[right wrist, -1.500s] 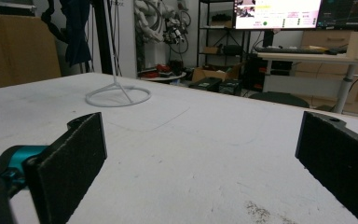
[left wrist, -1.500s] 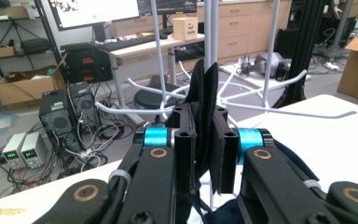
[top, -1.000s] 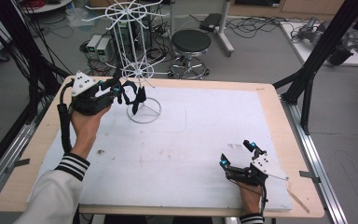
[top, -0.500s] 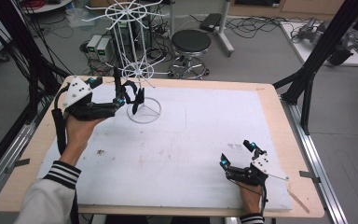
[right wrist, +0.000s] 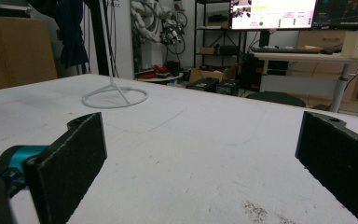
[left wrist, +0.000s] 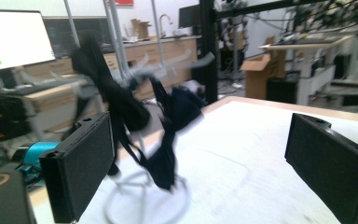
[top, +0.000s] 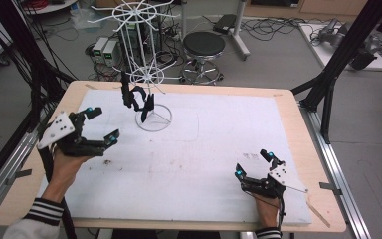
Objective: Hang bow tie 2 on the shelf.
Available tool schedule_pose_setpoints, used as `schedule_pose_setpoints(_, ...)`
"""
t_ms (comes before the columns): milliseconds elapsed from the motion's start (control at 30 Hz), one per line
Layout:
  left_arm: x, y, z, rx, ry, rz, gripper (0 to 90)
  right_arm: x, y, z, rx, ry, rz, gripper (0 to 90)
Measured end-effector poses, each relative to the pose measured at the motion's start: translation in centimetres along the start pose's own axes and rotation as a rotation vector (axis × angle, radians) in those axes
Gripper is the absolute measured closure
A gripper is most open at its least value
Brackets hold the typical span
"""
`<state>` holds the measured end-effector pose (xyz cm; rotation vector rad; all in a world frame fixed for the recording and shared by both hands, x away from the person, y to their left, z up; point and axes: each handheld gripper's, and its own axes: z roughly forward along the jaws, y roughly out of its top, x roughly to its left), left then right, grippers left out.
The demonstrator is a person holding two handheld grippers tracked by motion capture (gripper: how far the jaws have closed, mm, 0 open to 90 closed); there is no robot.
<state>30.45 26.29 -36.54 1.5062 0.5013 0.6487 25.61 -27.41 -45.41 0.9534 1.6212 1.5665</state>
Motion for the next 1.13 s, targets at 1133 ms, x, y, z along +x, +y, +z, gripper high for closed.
schedule_pose_setpoints(1133,-0.4,-9.0,-3.6,-0.016,0.099,-0.092,8.6,0.2,0.0,0.0,-0.003,-0.013,-0.033,1.1)
